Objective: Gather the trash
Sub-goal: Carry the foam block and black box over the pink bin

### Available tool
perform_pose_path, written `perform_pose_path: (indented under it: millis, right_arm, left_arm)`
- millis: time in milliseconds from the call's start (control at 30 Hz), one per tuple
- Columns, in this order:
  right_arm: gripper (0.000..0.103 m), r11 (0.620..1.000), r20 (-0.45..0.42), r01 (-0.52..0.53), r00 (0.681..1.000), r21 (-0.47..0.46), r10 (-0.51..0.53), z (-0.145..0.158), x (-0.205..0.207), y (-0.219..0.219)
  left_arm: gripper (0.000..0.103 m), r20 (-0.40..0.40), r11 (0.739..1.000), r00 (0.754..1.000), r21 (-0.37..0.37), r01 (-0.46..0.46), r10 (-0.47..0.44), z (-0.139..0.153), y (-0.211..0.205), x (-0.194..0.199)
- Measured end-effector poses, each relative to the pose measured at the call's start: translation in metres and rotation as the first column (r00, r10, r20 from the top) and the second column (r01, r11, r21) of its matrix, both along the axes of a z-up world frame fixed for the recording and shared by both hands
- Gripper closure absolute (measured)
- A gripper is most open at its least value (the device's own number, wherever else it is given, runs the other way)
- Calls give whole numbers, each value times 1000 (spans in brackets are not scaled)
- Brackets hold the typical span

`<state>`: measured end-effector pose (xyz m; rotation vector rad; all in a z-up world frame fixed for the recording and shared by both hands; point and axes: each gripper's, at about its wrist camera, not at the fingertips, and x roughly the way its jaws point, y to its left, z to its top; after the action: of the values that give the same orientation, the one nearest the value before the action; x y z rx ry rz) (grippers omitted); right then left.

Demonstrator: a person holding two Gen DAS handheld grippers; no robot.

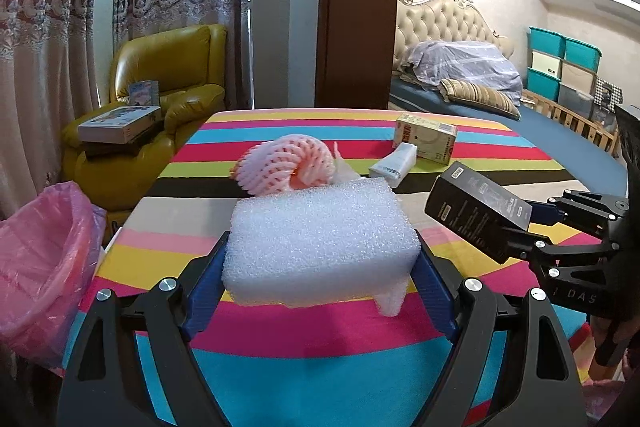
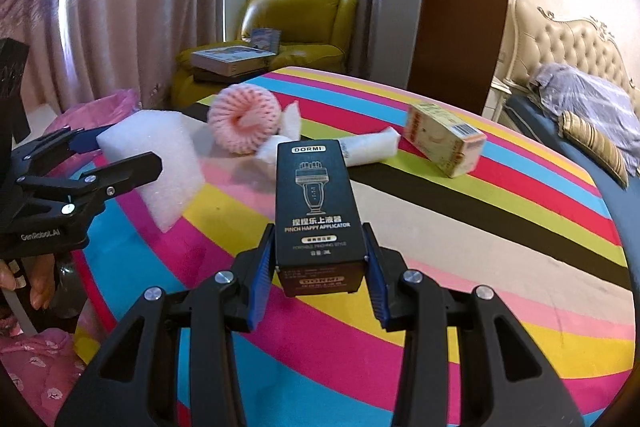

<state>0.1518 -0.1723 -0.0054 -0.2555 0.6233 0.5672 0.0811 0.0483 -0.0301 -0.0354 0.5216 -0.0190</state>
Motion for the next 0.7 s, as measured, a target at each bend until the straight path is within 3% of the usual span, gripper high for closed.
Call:
perform_pose_path:
  millis: [267, 700]
  right_arm:
    - [63, 999, -7, -34, 999, 2, 34, 3, -10, 18]
    - [63, 975, 32, -209, 977, -74, 211, 22, -25, 91]
  left_arm:
    - [24, 16, 999, 999, 0, -36, 36, 5, 22, -13]
    - [24, 90, 987, 983, 5, -163, 162, 29, 84, -46]
